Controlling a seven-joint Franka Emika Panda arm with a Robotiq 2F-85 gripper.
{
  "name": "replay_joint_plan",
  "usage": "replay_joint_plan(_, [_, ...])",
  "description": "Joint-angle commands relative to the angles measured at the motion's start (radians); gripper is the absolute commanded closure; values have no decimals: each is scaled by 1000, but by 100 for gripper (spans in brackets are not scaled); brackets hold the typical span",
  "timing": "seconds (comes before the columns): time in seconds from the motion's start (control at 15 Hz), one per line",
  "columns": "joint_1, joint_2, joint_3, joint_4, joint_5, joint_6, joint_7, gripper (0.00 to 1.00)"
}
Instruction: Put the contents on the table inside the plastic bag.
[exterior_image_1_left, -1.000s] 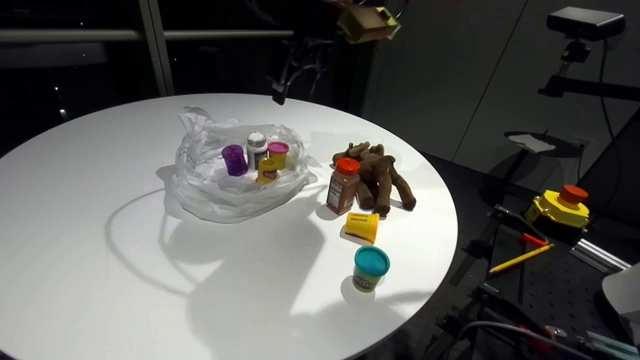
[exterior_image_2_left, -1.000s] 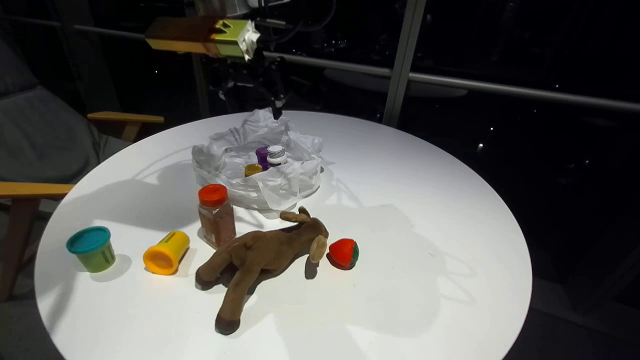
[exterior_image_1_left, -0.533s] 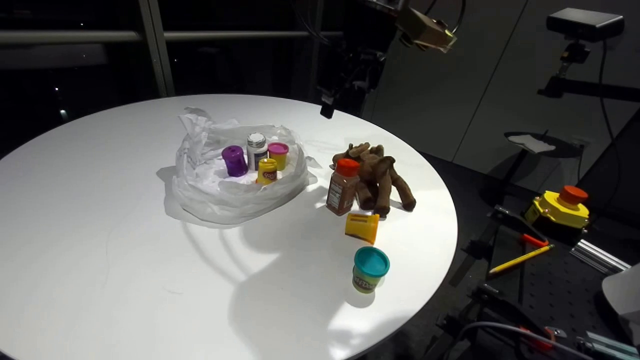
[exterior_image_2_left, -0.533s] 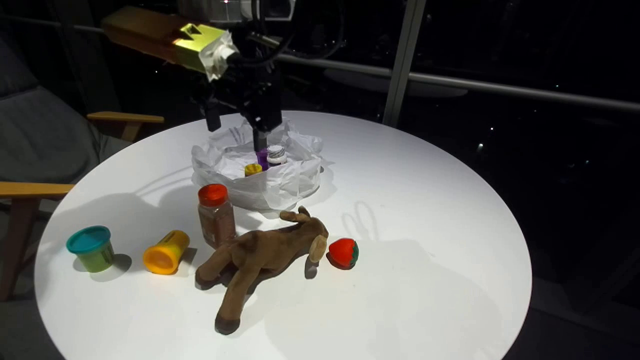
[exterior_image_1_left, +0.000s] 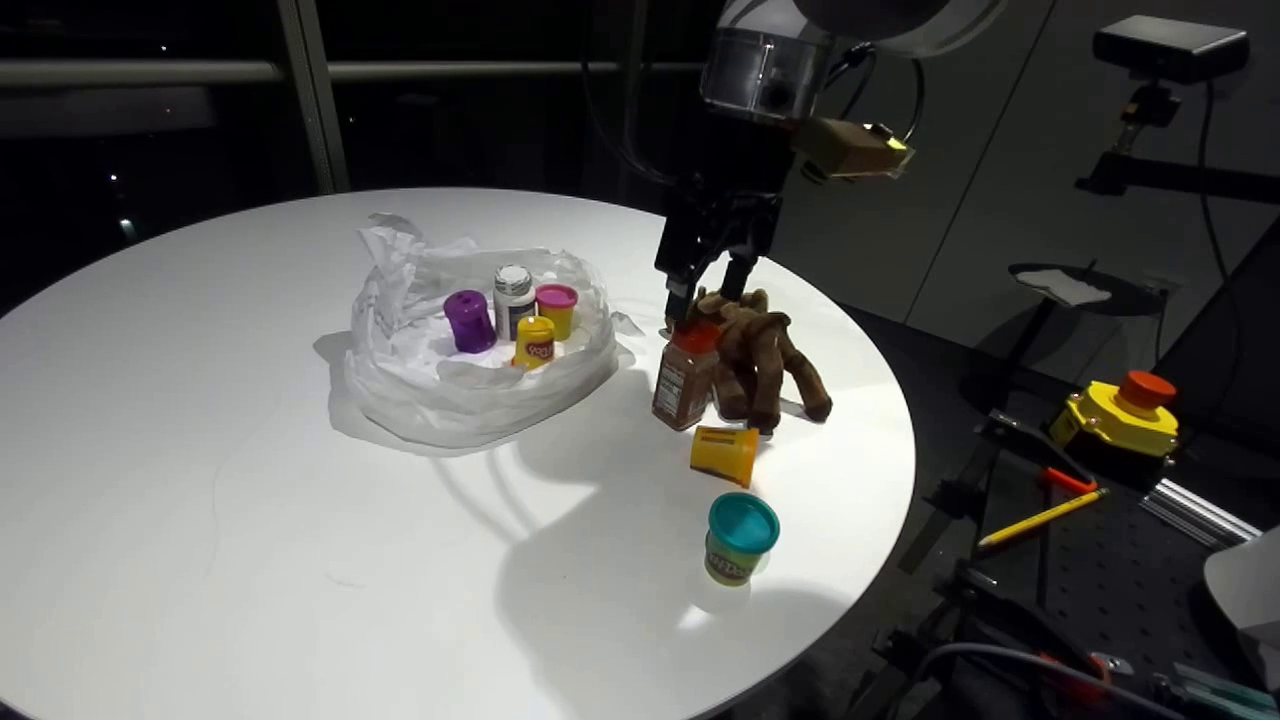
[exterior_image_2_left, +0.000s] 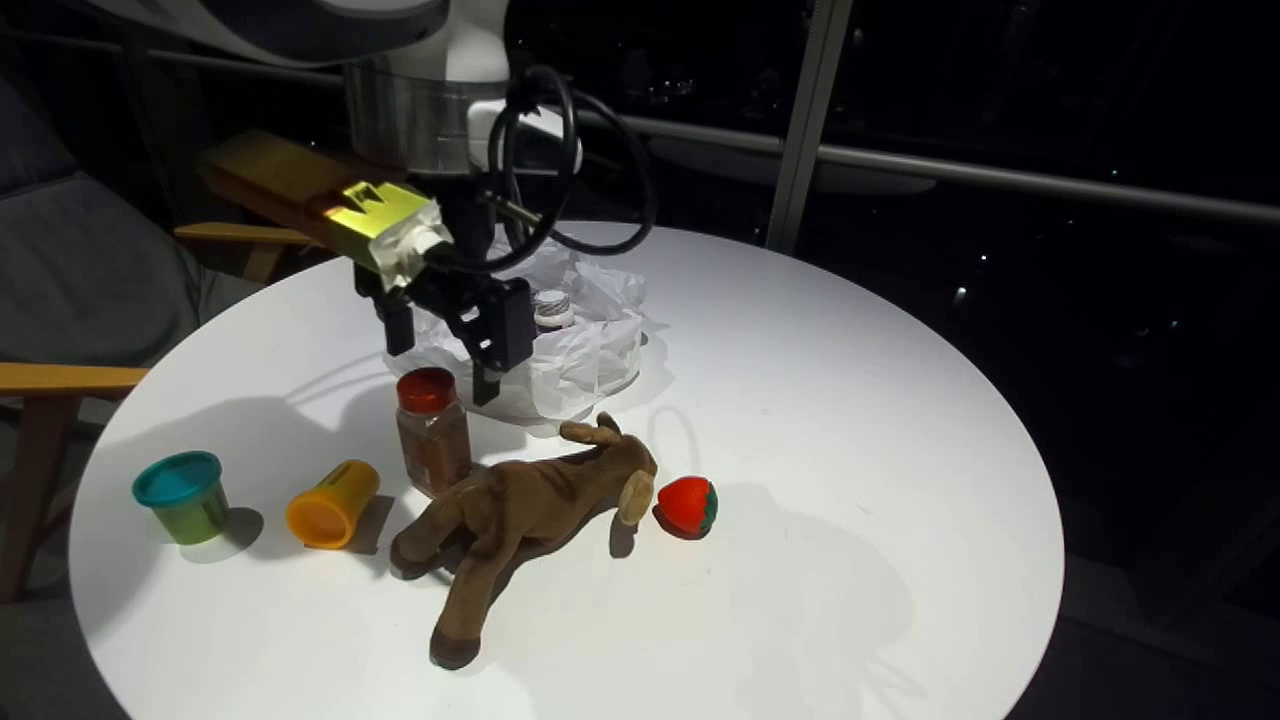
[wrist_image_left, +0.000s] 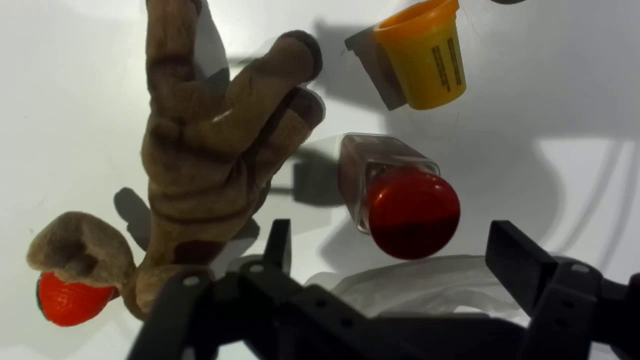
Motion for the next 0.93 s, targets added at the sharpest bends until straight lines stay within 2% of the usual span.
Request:
replay_joint_plan(0.0, [-8,42,21,25,-12,-18,11,0])
replay_joint_plan(0.2, [-5,64,26,28,-22,-24,15,0])
replay_joint_plan(0.27, [-5,67,27,28,-24,-19,15,25])
replay_joint_plan(0.33, [0,69,19,28,-45,-9,28,26])
replay_joint_plan(0.73, [6,55,9,34,-119,-2,52,78])
replay_joint_plan(0.8, [7,49,8,36,-131,-7,56,81])
replay_joint_plan(0.87, [5,44,9,41,-132,-14,53,80])
